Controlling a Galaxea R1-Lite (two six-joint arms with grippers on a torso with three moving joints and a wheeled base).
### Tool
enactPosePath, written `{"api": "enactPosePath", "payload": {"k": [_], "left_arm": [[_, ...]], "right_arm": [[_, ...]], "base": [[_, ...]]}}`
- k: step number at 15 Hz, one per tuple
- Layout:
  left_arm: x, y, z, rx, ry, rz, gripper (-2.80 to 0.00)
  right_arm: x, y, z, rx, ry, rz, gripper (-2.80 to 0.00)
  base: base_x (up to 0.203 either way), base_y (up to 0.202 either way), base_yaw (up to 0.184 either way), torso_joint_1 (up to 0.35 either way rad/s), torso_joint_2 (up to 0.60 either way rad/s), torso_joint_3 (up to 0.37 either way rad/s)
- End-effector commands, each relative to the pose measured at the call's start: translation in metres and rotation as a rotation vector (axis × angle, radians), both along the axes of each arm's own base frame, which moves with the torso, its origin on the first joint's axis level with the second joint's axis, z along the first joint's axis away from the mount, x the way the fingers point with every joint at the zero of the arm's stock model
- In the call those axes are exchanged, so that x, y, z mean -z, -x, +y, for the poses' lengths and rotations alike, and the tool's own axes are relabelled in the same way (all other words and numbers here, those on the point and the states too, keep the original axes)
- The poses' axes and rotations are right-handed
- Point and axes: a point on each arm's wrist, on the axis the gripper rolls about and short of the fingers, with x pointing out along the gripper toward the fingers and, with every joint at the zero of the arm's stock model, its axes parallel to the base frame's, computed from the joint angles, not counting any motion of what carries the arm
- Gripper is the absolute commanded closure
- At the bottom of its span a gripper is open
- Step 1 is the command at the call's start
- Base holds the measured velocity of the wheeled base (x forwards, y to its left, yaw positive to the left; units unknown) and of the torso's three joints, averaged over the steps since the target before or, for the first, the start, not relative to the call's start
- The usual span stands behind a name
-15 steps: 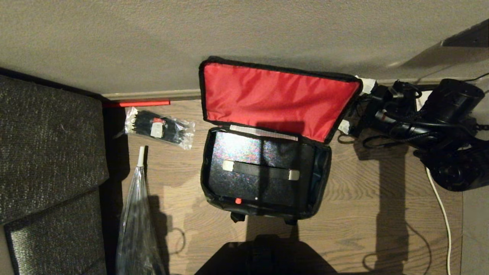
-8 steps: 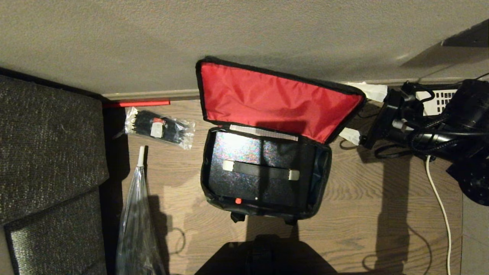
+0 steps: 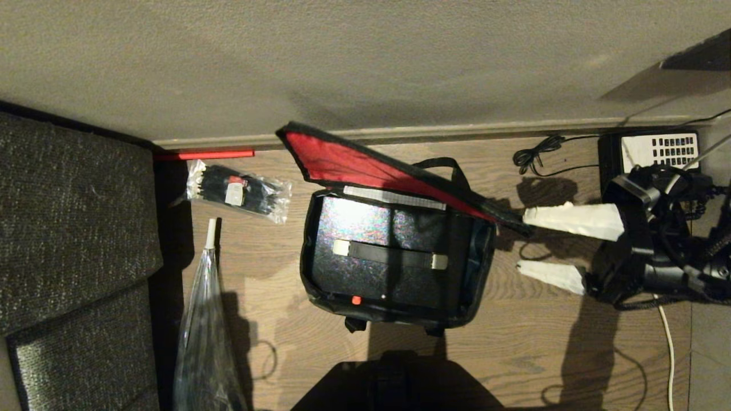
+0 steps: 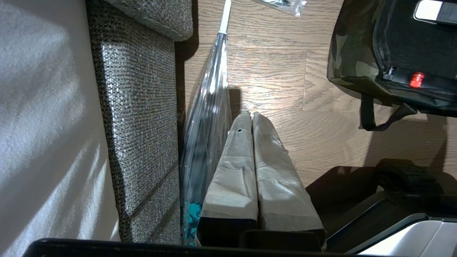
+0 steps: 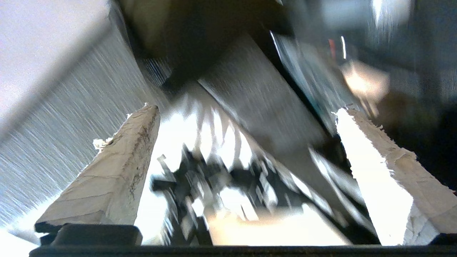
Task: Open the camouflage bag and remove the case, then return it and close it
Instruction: Close the top of the storage box
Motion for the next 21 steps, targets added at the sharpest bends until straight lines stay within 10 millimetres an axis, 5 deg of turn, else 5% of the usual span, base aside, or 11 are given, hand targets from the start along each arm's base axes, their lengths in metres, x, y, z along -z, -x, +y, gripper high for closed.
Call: {"api": "enactPosePath", "payload": {"k": [1,5,7,11,15,21], "left_arm": [[0.0,0.0,0.0,-0.001,0.0,0.001,0.0],[0.0,0.0,0.0,-0.001,-0.001,0.001,0.0],[0.0,0.0,0.0,-0.001,0.0,0.001,0.0],[0.0,0.0,0.0,-0.001,0.0,0.001,0.0],[0.0,0.0,0.0,-0.001,0.0,0.0,0.0],[0.0,0.0,0.0,-0.001,0.0,0.001,0.0]], "right_arm": [[0.011,0.047,-0.006,-0.052,0.097,-0.001,-2.8],[0.025,0.083,-0.015,-0.093,0.248,-0.04,-2.8],[0.021,0.08,-0.015,-0.065,0.28,-0.051,-2.8],[0.014,0.024,-0.007,0.044,0.315,-0.085,-2.8],[0.036,-0.044,-0.004,0.116,0.289,-0.131,-2.8],[0.036,-0.124,-0.054,0.391,0.239,-0.165,-2.8]], "base": [[0.0,0.0,0.0,0.0,0.0,0.0],[0.0,0.0,0.0,0.0,0.0,0.0],[0.0,0.0,0.0,0.0,0.0,0.0],[0.0,0.0,0.0,0.0,0.0,0.0],[0.0,0.0,0.0,0.0,0.0,0.0],[0.0,0.0,0.0,0.0,0.0,0.0]]}}
